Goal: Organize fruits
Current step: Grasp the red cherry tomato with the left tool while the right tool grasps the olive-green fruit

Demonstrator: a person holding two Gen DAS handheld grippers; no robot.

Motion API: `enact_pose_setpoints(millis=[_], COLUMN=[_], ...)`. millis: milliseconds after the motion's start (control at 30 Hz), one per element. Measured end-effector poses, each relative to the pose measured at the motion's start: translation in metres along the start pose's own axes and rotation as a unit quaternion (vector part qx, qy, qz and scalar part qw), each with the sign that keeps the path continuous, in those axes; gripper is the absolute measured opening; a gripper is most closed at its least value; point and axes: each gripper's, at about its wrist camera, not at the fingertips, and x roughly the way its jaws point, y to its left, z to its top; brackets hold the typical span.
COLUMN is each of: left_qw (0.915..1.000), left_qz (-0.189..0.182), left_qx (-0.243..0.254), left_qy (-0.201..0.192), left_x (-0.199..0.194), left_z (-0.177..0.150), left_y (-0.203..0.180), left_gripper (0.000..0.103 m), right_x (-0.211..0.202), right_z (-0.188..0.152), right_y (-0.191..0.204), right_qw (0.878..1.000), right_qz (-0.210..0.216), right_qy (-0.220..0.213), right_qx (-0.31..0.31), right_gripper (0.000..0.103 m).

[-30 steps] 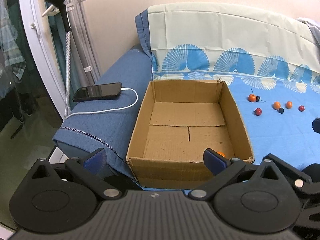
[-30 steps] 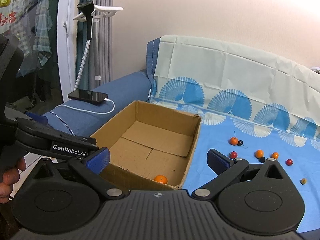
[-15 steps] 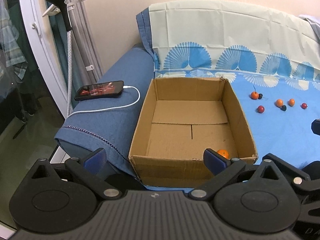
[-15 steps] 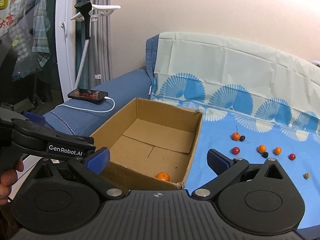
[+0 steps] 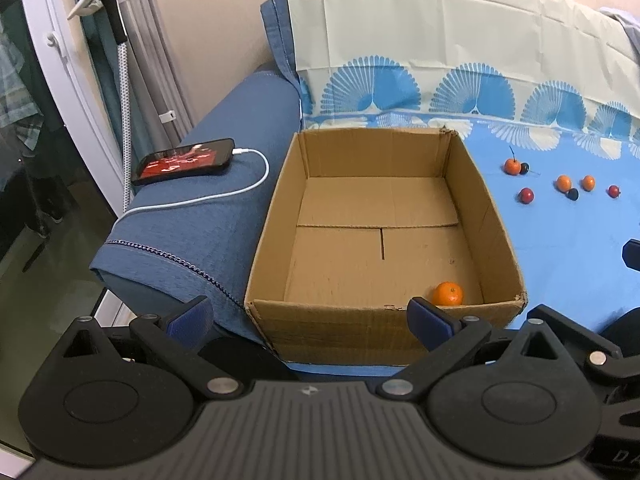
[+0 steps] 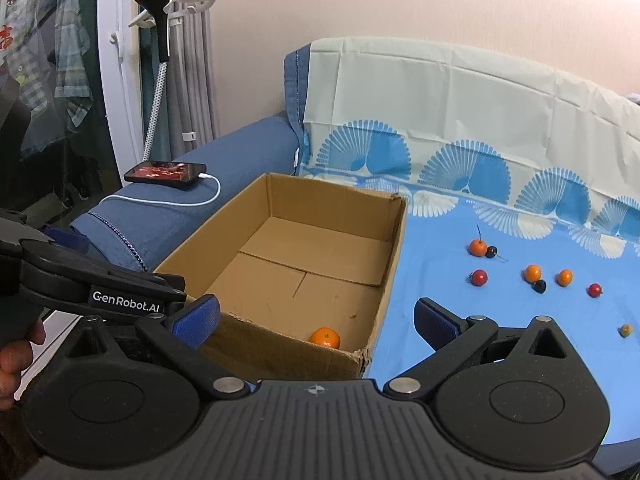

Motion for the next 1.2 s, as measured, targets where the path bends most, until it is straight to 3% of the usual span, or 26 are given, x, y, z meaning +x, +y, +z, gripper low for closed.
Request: enact_pose_setpoints(millis=[467,600,733,867,1033,1200], left_qw=[0.9988,0.9976,0.9949,0.9902,0.9793,0.9751], left_qz=[-0.013,-0.022,-0.061,-0.107,-0.176,-0.187], left_qx=[0.042,0.064,0.074,0.086,0.088,0.099], left_qy=[0.021,0.018,0.031,0.028,0.045,0.067], left_x=[0.025,0.031,0.048,0.076,0.143,0.223], left_z=[0.032,0.052,0.079,0.106,0.136,0.151], left_y=[-0.045,-0.076,-0.115,-0.165,-0.241,-0.311], left_gripper=[0.103,0.103,0.103,0.103,0.103,0.103], right_x=[0.026,0.027,0.027,0.033,0.057,0.106], right_z=[-0.006,-0.005,-0.009,-0.019,-0.04,-0.07], right_y=[-0.04,-0.081,-0.142,-0.225,-0.347,-0.451], right_qw=[0.998,0.993,0.983,0.96,0.912,0.878], right_qz=[-0.007,-0.034,-0.099,-0.197,-0.3,-0.342], right_qy=[0.008,-0.009,-0.032,-0.043,-0.042,-0.017], right_qx=[0.063,0.111,0.152,0.197,0.277,0.334], right_gripper=[0.102,0.102,0.102,0.102,0.102,0.102])
